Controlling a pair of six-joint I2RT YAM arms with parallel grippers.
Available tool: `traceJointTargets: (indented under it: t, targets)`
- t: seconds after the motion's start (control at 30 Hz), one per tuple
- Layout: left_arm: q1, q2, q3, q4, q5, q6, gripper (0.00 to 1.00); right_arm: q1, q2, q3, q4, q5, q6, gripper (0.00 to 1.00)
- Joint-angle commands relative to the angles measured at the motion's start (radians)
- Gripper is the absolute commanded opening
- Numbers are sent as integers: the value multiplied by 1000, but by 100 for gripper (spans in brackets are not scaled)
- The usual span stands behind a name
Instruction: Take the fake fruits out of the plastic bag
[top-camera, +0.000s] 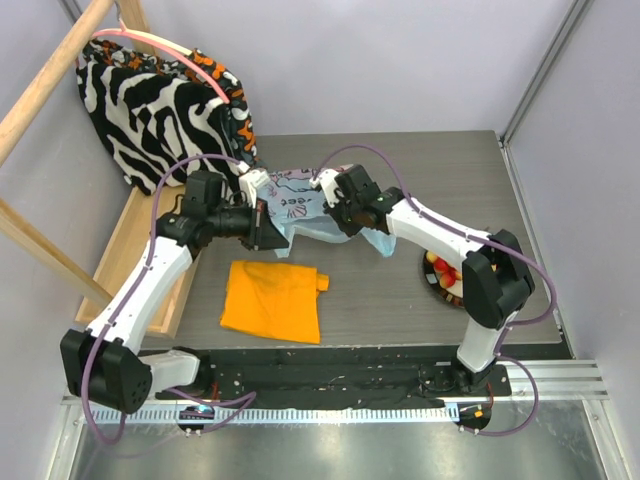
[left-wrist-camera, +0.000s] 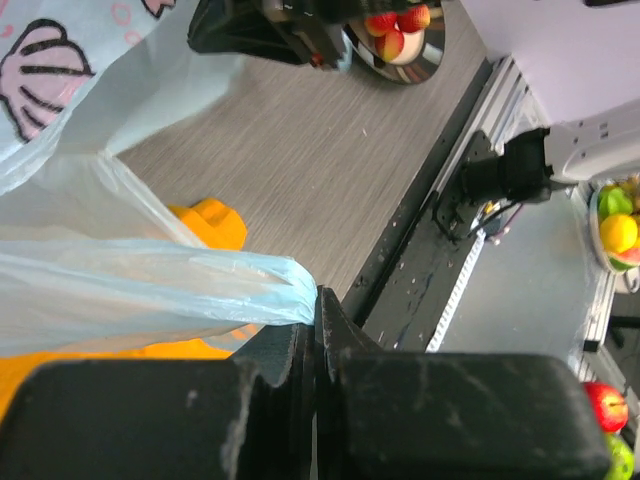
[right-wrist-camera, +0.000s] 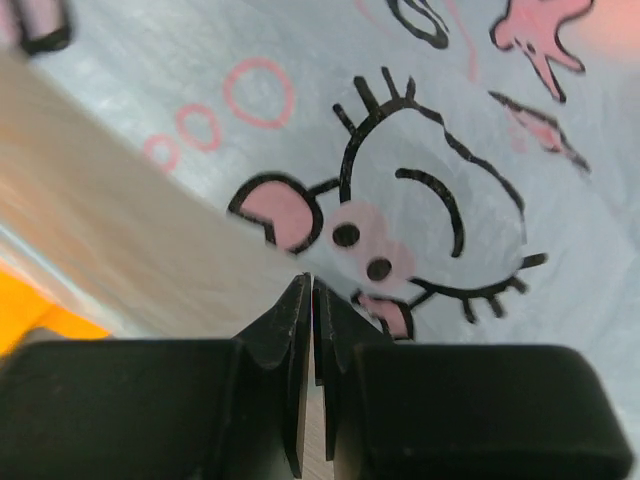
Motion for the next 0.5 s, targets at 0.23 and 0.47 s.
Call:
traceJointTargets:
  t: [0.23,0.47]
  targets:
    - [92,-214,154,-63,38,36,0,-10,-403,-334,-75,50,-7,13]
    - [114,-171,-11,-32,39,2,29,-10,-317,-224,-57,-22,-28,15]
